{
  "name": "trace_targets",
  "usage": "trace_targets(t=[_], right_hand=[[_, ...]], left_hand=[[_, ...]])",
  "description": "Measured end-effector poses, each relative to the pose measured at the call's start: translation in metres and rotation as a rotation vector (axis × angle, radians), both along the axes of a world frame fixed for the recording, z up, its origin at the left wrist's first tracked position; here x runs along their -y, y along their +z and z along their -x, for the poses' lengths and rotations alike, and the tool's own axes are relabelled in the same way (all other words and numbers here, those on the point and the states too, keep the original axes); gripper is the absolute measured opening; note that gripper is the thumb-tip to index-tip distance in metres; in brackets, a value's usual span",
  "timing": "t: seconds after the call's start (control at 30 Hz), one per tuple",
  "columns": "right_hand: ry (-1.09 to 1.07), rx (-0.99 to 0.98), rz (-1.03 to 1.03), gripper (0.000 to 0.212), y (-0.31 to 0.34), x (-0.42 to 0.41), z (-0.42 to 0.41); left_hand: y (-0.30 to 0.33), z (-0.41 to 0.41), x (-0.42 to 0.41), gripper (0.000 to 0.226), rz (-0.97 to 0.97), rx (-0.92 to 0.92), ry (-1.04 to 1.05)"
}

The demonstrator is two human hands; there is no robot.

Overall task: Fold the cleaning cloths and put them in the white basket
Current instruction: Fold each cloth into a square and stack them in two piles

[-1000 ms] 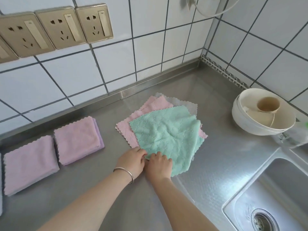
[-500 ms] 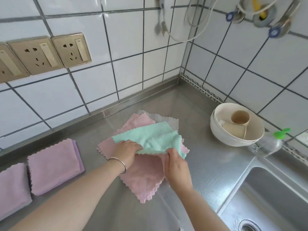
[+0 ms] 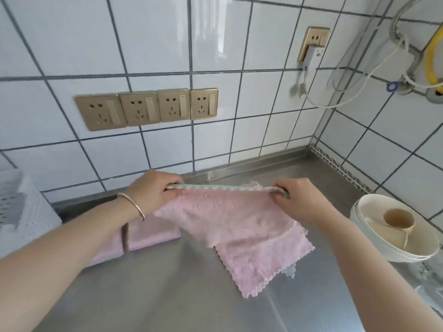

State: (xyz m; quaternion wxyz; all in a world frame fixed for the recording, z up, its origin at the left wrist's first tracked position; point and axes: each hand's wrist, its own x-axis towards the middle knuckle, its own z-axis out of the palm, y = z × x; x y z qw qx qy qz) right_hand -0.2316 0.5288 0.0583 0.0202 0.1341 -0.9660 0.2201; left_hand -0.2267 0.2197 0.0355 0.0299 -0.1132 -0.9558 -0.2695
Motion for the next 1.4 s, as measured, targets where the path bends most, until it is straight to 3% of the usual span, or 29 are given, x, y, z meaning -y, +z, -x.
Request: trace_targets(t=[0.13, 0.23, 0.37, 0.47, 0.53, 0.67, 0.73, 0.83, 0.97, 1.13, 1.27, 1.33, 1.4], right_hand=[[0.048, 0.018, -0.088, 0.029, -0.013, 0.072, 0.004], [0.075, -0.107, -0.061, 0.021, -0.011, 0.127, -0.001], [0.132, -0.329, 0.211, 0.018, -0.006, 0.166, -0.022], [0.174, -0.385, 0.325, 0.011, -0.013, 0.176, -0.048], [0.235, -0.288, 0.410, 0.012, -0.026, 0.174, -0.068], [0.317, 0.210, 0.517, 0.014, -0.079, 0.161, -0.113], [0.324, 0.336, 0.433, 0.024, -0.114, 0.150, -0.128], [0.332, 0.364, 0.219, 0.046, -0.152, 0.132, -0.157], [0.359, 0.539, -0.067, 0.067, -0.199, 0.120, -0.192], [0.414, 0.666, -0.267, 0.050, -0.191, 0.122, -0.196], [0.462, 0.821, -0.463, 0.039, -0.189, 0.127, -0.190], [0.419, 0.871, -0.429, 0.033, -0.190, 0.132, -0.181], [0.283, 0.887, -0.232, 0.029, -0.195, 0.141, -0.175]], left_hand=[[0.017, -0.044, 0.074, 0.011, -0.025, -0.018, 0.221], [0.030, -0.076, 0.122, 0.015, -0.034, -0.128, 0.366], [0.047, -0.136, 0.165, 0.025, -0.042, -0.207, 0.449], [0.045, -0.189, 0.181, 0.048, -0.044, -0.141, 0.406], [0.032, -0.222, 0.183, 0.062, -0.075, -0.033, 0.375], [-0.024, -0.277, 0.177, 0.071, -0.087, 0.252, 0.302], [-0.057, -0.294, 0.174, 0.076, -0.079, 0.369, 0.307], [-0.104, -0.317, 0.157, 0.057, -0.019, 0.447, 0.299], [-0.156, -0.355, 0.138, 0.049, 0.070, 0.724, 0.292], [-0.170, -0.363, 0.133, 0.043, 0.148, 0.857, 0.185], [-0.165, -0.353, 0.138, 0.021, 0.219, 0.970, 0.072], [-0.160, -0.340, 0.142, 0.015, 0.212, 0.989, 0.126], [-0.157, -0.329, 0.148, 0.027, 0.149, 0.937, 0.217]])
